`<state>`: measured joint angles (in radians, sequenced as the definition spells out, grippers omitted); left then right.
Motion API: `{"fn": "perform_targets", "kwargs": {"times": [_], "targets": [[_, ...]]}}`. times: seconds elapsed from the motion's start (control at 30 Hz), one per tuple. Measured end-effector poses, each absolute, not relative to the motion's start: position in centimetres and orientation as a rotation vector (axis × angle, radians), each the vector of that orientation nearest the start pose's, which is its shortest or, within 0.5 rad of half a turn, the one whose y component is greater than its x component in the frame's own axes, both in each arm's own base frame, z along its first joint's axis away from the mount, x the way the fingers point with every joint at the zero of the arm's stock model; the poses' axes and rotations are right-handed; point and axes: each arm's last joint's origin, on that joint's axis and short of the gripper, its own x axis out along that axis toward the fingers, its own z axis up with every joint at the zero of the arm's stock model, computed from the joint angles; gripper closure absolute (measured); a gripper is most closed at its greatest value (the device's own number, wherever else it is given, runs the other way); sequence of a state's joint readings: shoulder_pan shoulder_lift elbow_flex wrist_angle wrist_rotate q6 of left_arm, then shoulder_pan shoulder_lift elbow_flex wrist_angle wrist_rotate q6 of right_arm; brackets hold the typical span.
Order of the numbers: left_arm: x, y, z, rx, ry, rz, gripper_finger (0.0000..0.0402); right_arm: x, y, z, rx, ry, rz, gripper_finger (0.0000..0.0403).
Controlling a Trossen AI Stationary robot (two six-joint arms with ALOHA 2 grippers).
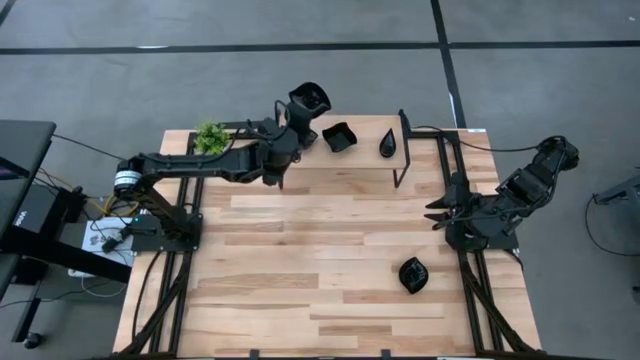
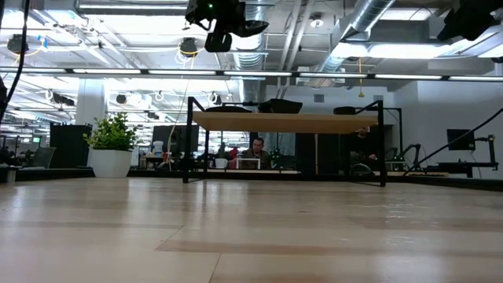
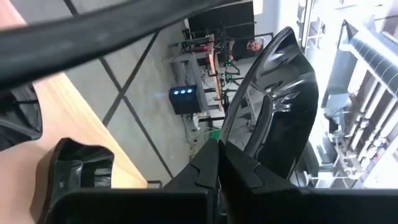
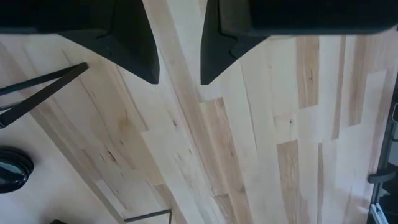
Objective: Pick & Place Mini shaped plates
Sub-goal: Stack the black plate on top of the black plate on the shelf
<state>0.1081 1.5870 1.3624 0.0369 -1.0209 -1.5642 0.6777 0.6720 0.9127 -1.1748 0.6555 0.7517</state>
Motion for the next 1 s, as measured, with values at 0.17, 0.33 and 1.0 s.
{"fn": "perform_targets", "kwargs": {"times": [0.17,0.33,1.0], "targets": [[35.2,6.3,35.7,-1.300,-0.726,0.998,0.0394,8.2,4.3,31.2,0.140,0.680,-0.248,0.0290],[35.1,6.4,36.3,-1.303,-0.723,0.978,0.0394,8.2,4.3,31.2,0.138,0.681,-0.247,0.0290],[35.7,4.9,36.6,-1.378,-0.586,0.812,0.0394,8.2,4.3,31.1,0.136,0.683,-0.249,0.0290]]}}
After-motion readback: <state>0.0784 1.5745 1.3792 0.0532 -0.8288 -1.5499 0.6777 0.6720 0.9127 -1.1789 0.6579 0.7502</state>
